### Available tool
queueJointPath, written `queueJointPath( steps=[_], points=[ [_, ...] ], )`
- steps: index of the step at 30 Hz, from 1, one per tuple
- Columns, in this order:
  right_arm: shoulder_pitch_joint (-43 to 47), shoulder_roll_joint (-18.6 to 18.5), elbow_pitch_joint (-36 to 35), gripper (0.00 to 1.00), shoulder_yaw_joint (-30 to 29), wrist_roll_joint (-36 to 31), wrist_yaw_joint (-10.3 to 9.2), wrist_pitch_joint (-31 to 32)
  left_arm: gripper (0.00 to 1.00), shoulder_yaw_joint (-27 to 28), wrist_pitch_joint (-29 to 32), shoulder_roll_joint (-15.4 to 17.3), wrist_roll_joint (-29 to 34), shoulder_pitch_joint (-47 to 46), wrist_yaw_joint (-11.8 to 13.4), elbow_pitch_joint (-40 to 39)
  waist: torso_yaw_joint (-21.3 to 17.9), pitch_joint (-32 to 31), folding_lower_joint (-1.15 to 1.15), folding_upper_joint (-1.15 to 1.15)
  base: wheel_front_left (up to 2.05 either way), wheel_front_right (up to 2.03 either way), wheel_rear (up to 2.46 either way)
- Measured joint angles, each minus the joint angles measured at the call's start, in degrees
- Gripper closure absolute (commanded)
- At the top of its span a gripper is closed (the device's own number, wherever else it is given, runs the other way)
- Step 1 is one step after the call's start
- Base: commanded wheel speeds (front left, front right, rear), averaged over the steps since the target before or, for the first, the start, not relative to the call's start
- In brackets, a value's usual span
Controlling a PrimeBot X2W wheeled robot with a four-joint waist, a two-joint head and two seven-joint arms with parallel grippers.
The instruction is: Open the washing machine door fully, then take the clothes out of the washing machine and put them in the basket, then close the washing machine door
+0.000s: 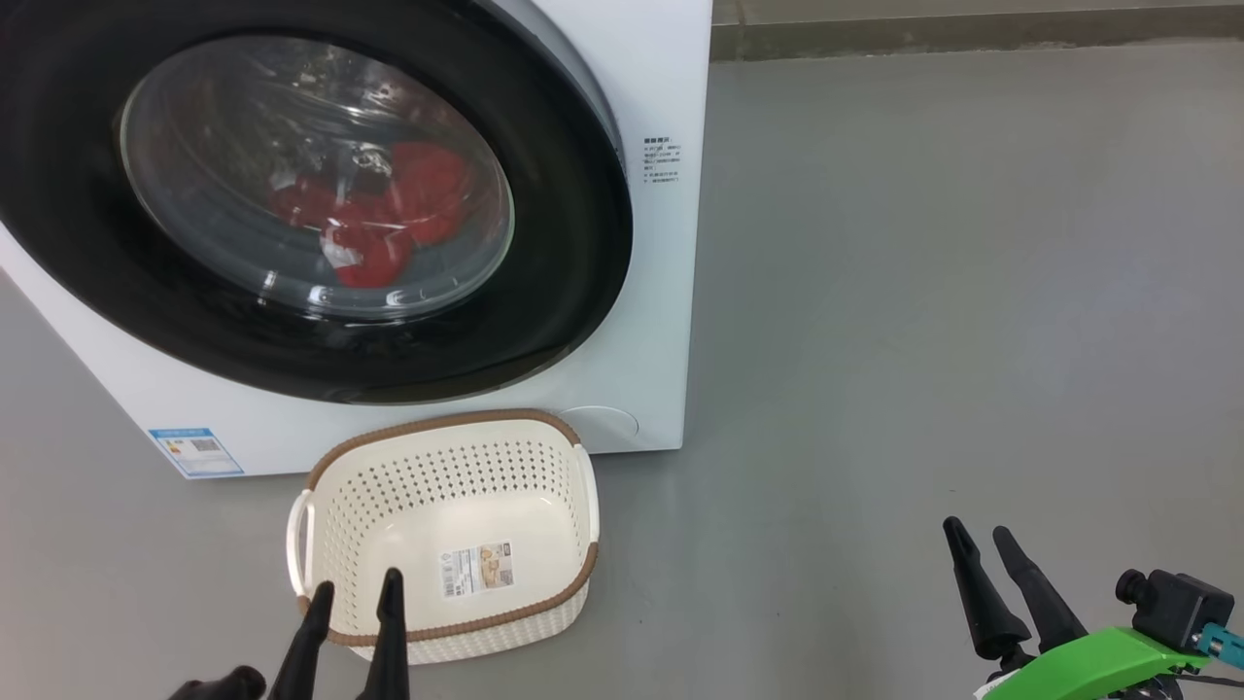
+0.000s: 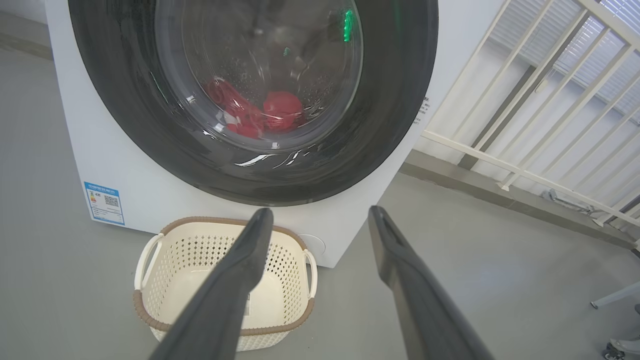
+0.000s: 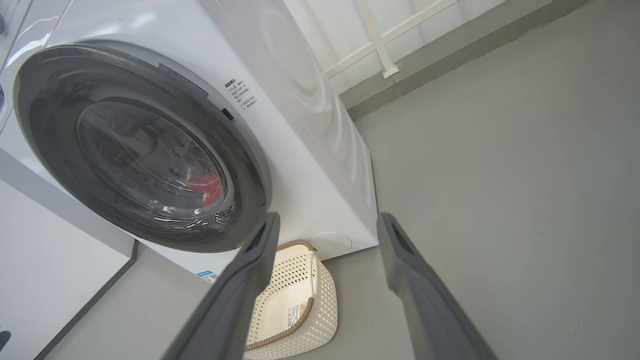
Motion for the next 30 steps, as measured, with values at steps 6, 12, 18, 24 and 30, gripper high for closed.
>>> queueJointPath(
  steps=[6,12,18,24,30],
  points=[
    [0.0,-0.1,-0.1,0.0,0.2,-2.6,0.0,-0.9,0.0,-0.2,-0.9,0.1,4.1,1.1,0.0,-0.5,-0.3,0.1,0.0,0.0,0.0,0.0,0.0],
    [0.7,-0.2,-0.3,0.0,0.4,-4.6,0.0,-1.8,0.0,-0.2,-1.7,0.3,7.7,1.8,0.0,-0.7,-0.5,0.0,0.0,0.0,0.0,0.0,0.0],
    [1.2,-0.2,-0.4,0.0,0.4,-7.5,0.0,-2.9,0.0,-0.2,-2.9,0.3,11.2,2.1,0.1,-0.6,-0.7,-0.1,0.0,0.0,0.0,0.0,0.0],
    [1.3,-0.3,-0.3,0.0,0.4,-10.4,0.0,-3.8,0.0,-0.3,-3.9,0.4,14.8,2.4,0.5,-0.6,-0.8,-0.2,0.0,0.0,0.0,0.0,0.0],
    [2.8,-0.3,-0.2,0.0,0.2,-13.5,0.0,-4.8,0.0,-0.3,-4.8,0.5,17.7,3.3,0.5,-0.2,-1.1,-0.2,0.0,0.0,0.0,0.0,0.0]
  ],
)
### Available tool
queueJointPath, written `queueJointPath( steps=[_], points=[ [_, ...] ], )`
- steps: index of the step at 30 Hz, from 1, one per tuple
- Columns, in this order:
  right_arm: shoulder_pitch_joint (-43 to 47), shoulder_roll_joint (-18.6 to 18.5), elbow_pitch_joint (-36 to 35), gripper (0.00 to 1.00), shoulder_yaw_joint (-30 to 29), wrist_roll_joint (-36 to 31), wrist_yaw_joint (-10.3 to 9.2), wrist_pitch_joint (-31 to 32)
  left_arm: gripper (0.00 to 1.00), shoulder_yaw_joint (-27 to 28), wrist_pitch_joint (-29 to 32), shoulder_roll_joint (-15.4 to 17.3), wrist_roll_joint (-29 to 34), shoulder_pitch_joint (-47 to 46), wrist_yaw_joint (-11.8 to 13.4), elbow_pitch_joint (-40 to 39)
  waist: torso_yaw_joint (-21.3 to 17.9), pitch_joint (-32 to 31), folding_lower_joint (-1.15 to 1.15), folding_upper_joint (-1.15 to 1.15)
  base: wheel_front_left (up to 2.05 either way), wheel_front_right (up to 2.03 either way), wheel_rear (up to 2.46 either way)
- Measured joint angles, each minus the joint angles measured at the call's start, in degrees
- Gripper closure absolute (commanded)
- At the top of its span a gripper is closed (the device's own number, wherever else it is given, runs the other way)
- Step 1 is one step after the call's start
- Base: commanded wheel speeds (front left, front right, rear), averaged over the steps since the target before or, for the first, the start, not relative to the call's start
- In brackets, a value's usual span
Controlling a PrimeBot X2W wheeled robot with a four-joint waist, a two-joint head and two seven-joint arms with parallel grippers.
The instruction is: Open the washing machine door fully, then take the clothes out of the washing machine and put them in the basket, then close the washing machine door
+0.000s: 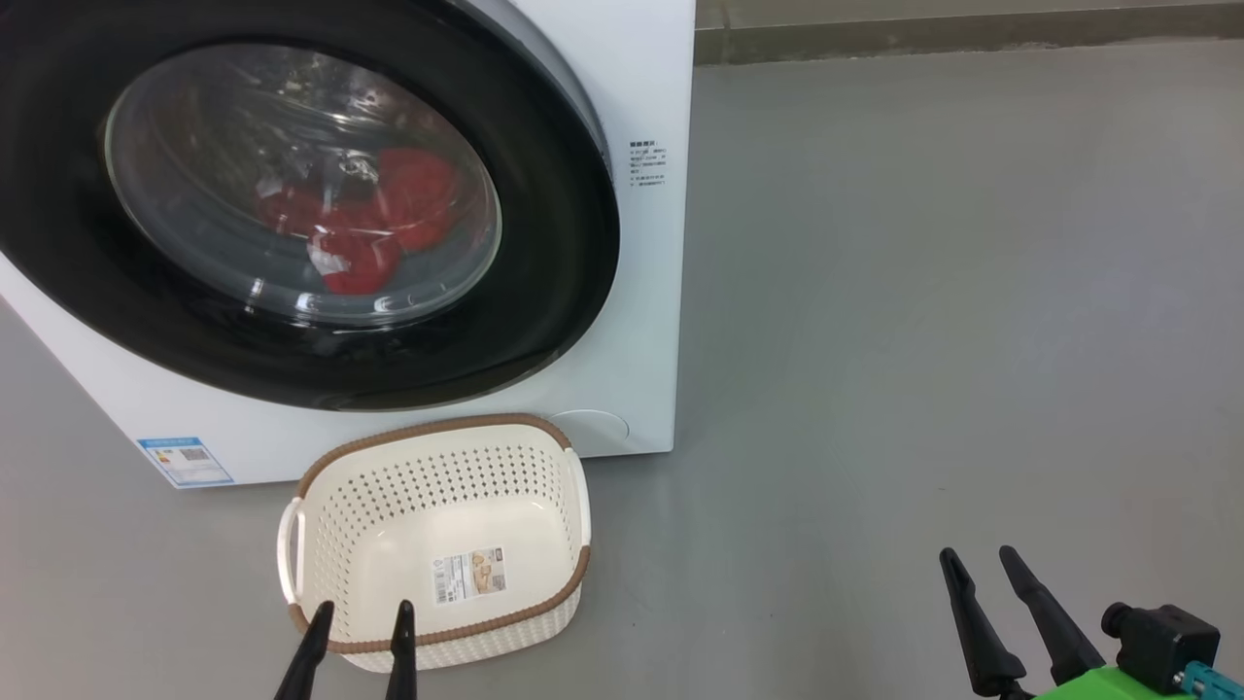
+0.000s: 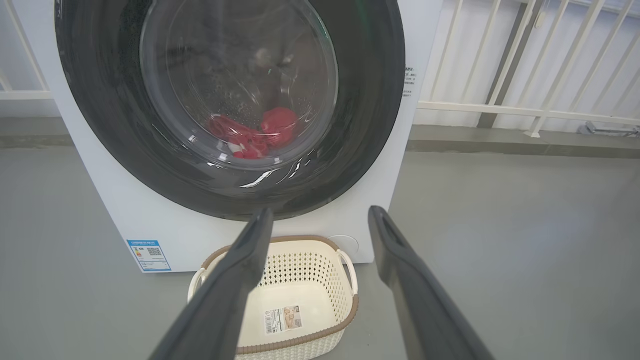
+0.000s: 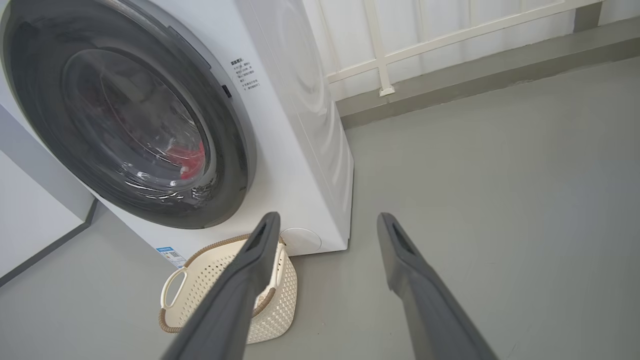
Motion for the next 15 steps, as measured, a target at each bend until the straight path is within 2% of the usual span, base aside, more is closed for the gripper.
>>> queueJointPath(
  steps=[15],
  points=[
    [0.5,0.4,0.0,0.0,-2.0,-0.9,0.0,-0.4,0.0,1.5,-0.4,0.1,-0.1,0.0,-0.6,2.8,-0.4,0.3,0.0,0.0,0.0,0.0,0.0]
  ],
)
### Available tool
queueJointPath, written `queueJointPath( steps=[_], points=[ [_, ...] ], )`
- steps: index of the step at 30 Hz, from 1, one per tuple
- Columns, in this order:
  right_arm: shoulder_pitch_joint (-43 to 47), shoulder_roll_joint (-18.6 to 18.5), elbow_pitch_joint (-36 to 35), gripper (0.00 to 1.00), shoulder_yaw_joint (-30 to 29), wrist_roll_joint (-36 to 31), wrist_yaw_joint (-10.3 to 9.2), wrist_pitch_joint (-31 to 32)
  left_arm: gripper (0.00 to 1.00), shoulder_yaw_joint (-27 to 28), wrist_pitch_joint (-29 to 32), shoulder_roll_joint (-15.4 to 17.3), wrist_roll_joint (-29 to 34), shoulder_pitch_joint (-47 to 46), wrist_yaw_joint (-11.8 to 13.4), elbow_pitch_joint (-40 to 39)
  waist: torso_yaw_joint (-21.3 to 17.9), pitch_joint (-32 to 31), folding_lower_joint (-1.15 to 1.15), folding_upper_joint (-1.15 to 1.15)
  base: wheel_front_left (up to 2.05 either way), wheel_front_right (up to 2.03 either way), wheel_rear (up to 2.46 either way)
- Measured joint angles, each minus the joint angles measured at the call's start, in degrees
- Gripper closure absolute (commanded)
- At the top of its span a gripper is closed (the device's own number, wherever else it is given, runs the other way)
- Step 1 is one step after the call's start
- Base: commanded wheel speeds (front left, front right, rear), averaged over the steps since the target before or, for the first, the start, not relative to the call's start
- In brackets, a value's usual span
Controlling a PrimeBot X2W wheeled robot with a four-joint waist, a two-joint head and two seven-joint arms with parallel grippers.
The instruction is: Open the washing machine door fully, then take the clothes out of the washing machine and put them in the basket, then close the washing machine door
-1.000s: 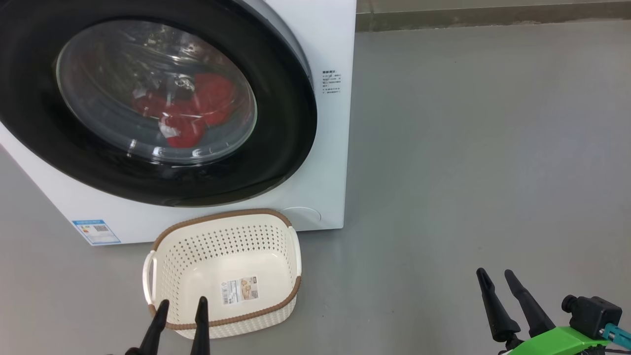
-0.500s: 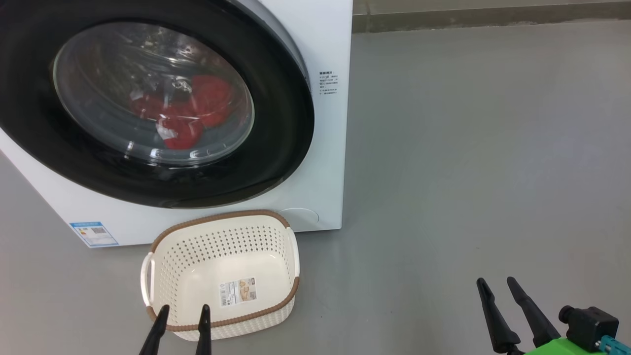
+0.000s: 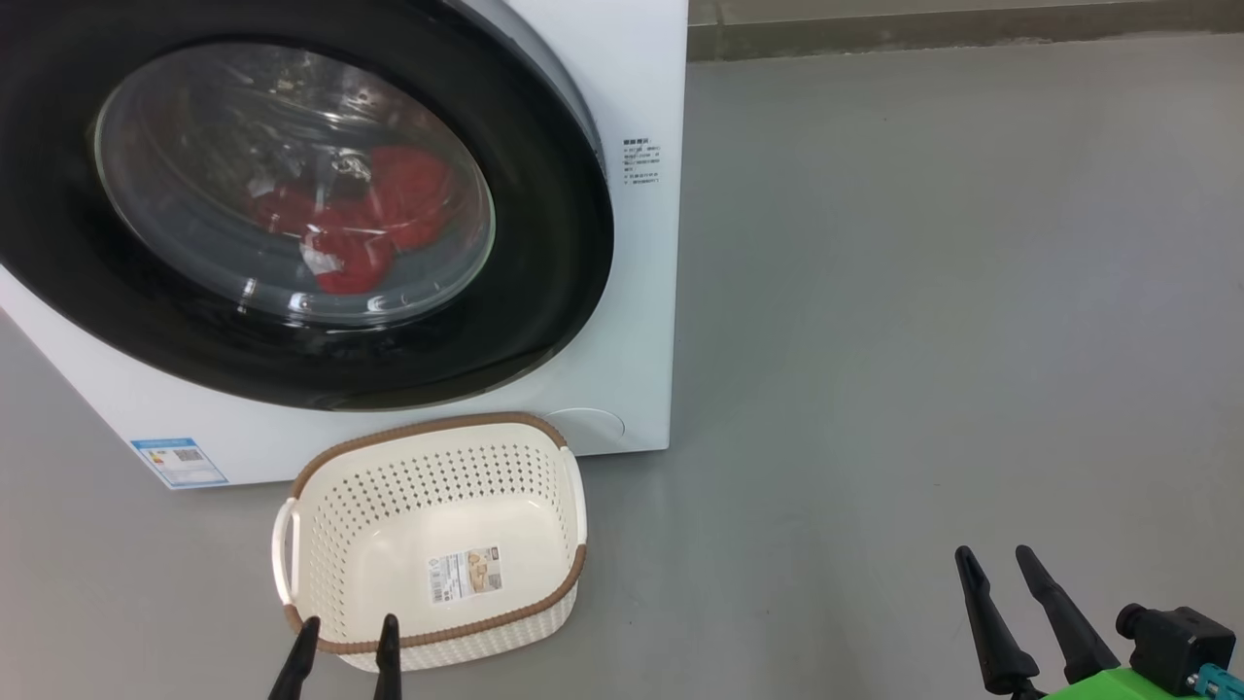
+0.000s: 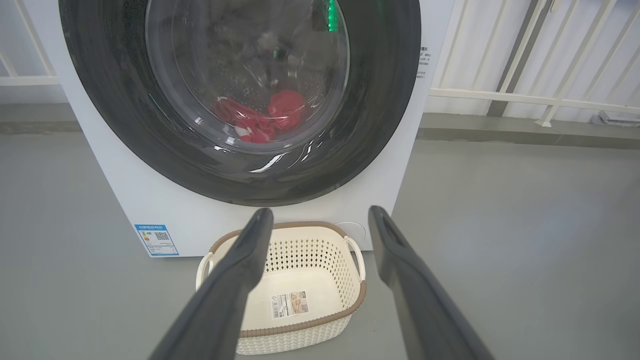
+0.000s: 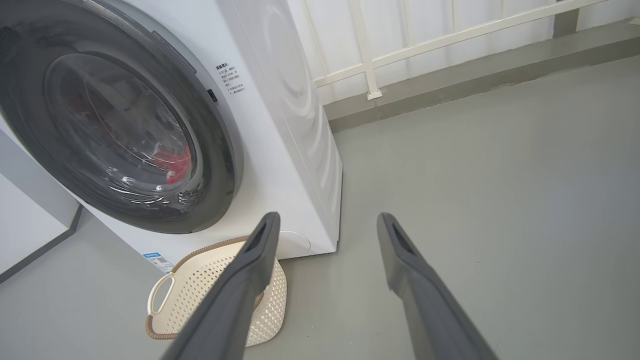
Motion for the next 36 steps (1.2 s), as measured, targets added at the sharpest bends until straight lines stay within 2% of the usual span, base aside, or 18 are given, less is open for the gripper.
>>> queueJointPath(
  steps=[8,9,10,11,16,25,31,32,36],
  points=[
    [0.0,0.2,-0.5,0.0,0.0,0.0,0.0,0.0,0.0,0.0,0.0,0.0,0.0,0.0,0.0,0.0,0.1,0.2,0.0,0.0,0.0,0.0,0.0],
    [0.0,0.2,-0.7,0.53,0.0,0.0,0.0,0.0,0.0,0.0,0.0,0.0,-0.1,0.0,0.0,0.0,0.2,0.2,0.0,0.0,0.0,0.0,0.0],
    [0.0,0.3,-1.0,0.74,0.2,0.1,0.0,0.0,0.0,-0.1,0.0,0.0,-0.2,0.0,0.0,0.0,0.2,0.3,0.0,0.0,0.0,0.0,0.0],
    [0.0,0.4,-1.2,1.0,0.4,0.1,0.0,0.0,0.0,-0.1,0.0,0.0,-0.4,0.0,0.0,-0.1,0.3,0.4,0.0,0.0,0.0,0.0,0.0],
    [-2.5,0.9,-2.4,1.0,1.7,3.1,0.0,0.0,0.0,-0.9,0.0,0.0,-0.5,-0.3,0.0,-0.5,0.7,1.3,0.0,0.0,0.0,0.0,0.0],
    [-16.6,1.0,-5.6,1.0,4.0,15.9,0.0,-0.2,0.0,-4.0,0.0,0.0,-1.5,-3.3,0.0,-1.1,2.8,4.3,0.0,0.0,0.0,0.0,0.0],
    [-25.7,-2.2,-8.0,1.0,6.6,27.0,0.0,-0.4,0.0,-6.4,0.0,0.0,-2.1,-6.2,0.2,-1.8,5.1,7.3,0.0,0.0,0.0,0.0,0.0],
    [-25.7,-2.2,-8.0,1.0,6.6,27.0,0.0,-0.4,0.0,-6.4,0.0,0.0,-2.1,-6.2,0.2,-1.8,5.1,7.3,0.0,0.0,0.0,0.0,0.0],
    [-30.7,-5.0,-9.3,1.0,8.3,35.9,0.0,-0.4,0.0,-8.0,0.0,0.0,-2.7,-8.7,0.8,-2.4,6.8,9.9,0.0,0.0,0.0,0.0,0.0]
  ],
)
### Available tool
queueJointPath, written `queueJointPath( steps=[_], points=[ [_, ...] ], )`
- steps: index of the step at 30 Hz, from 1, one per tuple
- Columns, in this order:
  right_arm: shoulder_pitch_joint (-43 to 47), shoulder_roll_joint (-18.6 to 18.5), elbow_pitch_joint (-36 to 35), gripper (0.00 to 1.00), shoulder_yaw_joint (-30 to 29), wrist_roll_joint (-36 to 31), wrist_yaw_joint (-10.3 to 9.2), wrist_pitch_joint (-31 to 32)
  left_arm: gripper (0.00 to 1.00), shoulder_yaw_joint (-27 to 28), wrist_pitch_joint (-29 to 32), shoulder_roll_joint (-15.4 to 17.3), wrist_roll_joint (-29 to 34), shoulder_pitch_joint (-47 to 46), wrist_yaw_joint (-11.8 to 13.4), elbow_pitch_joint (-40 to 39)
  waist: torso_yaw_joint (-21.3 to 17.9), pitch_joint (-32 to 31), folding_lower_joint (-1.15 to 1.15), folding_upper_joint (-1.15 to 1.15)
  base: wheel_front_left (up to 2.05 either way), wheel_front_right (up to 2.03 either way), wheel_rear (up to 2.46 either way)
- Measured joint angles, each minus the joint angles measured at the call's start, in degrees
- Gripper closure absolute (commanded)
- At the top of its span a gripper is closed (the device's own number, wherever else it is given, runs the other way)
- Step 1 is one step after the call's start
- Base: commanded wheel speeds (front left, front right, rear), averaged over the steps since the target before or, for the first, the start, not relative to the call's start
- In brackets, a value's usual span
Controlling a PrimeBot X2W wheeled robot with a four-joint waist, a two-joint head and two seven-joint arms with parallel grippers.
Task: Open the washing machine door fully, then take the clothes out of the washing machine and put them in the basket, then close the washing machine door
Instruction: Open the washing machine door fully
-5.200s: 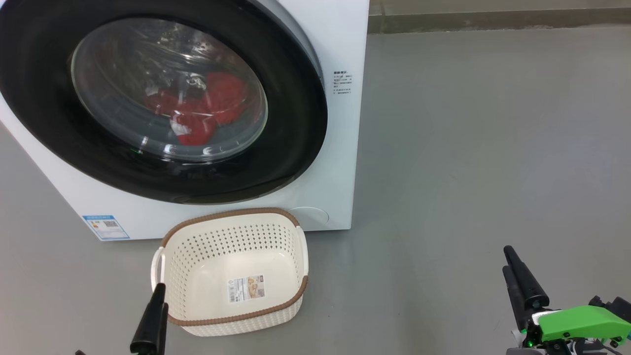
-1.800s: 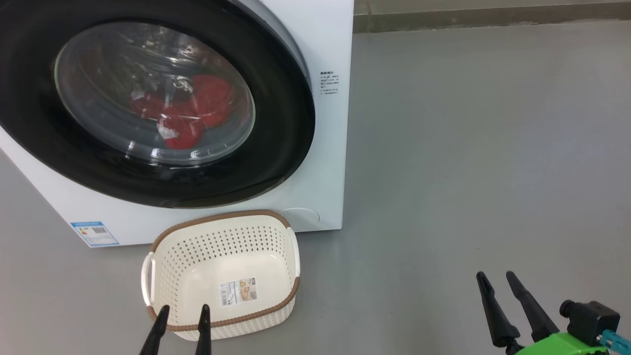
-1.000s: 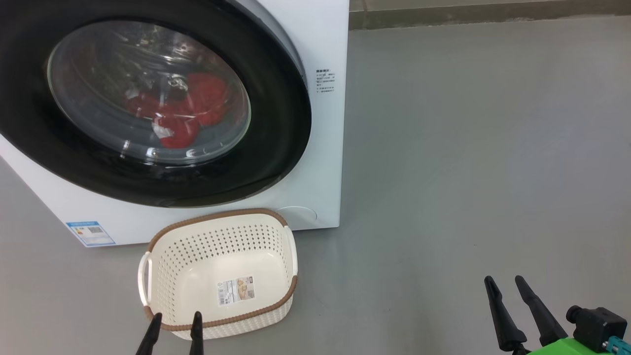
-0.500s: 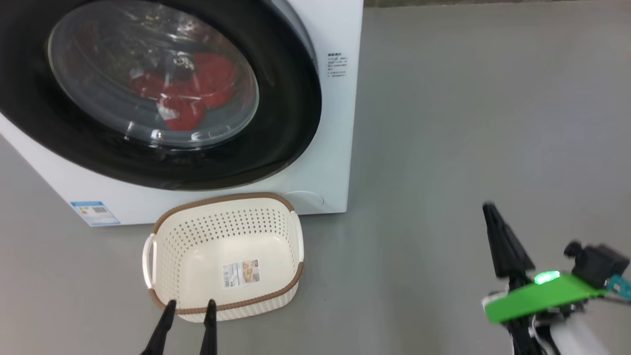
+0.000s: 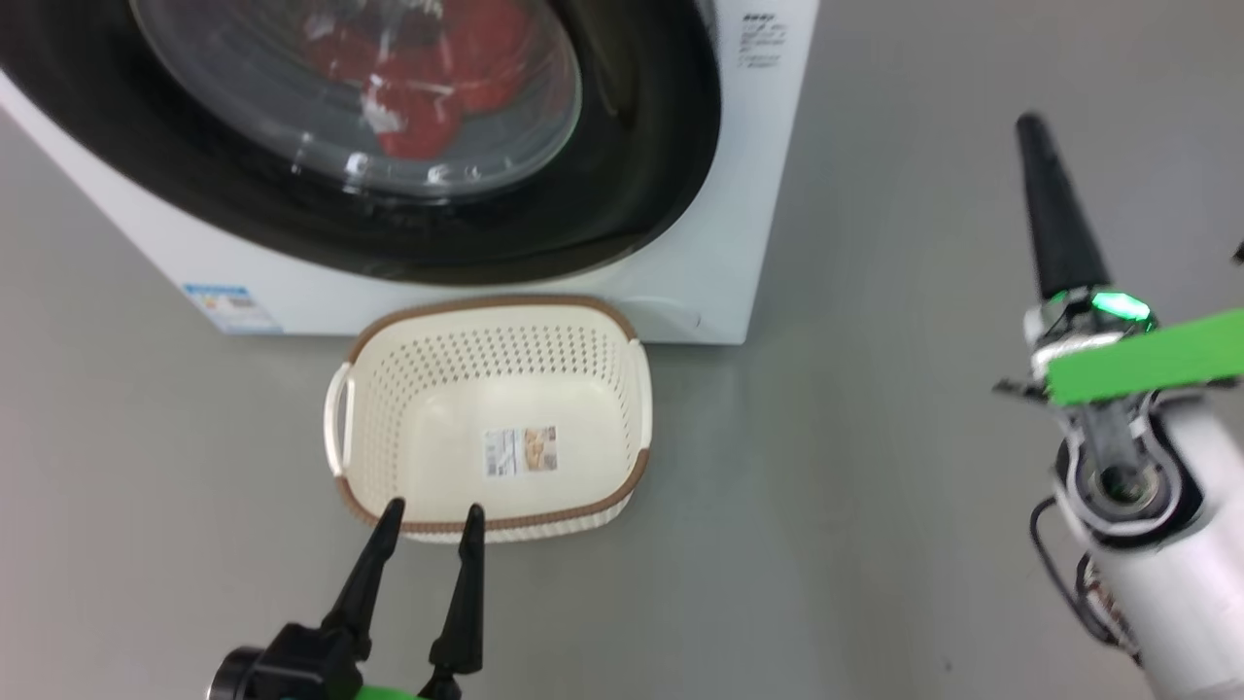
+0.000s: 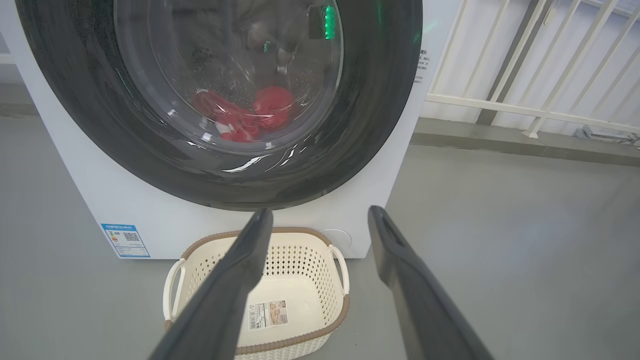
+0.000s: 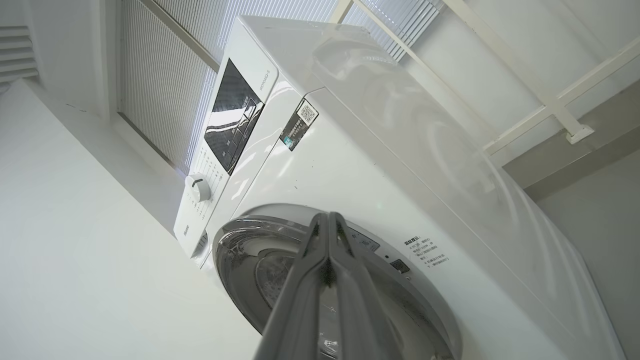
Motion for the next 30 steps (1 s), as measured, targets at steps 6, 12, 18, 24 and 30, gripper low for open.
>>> queueJointPath(
  steps=[6,12,18,24,30],
  points=[
    [-7.2,-2.9,-1.9,1.0,-0.9,19.6,0.0,7.1,0.0,-2.9,0.0,0.0,-1.9,-3.6,1.3,-0.5,2.6,4.6,0.0,0.0,0.0,0.0,0.0],
    [-13.1,-5.5,-0.5,1.0,-5.1,27.8,-0.02,18.3,0.0,-5.4,0.0,0.0,-3.3,-6.4,2.5,-1.2,5.1,9.4,0.0,0.0,0.0,0.0,0.0],
    [-18.8,-6.1,1.1,1.0,-6.6,30.6,-0.07,30.7,0.0,-8.1,0.0,-0.1,-5.2,-9.4,3.9,-1.9,7.6,13.9,0.0,0.0,0.0,0.0,0.0],
    [-25.2,-6.3,5.2,1.0,-8.7,32.4,-0.07,39.0,0.0,-10.1,0.0,-0.2,-6.4,-11.8,4.9,-2.4,10.0,17.8,0.0,0.0,0.0,0.0,0.0],
    [-31.5,-7.0,10.4,1.0,-9.7,33.5,-0.07,46.0,0.0,-11.6,0.0,-0.3,-7.3,-13.1,5.8,-2.9,12.1,21.0,0.0,0.0,0.0,0.0,0.0]
  ],
)
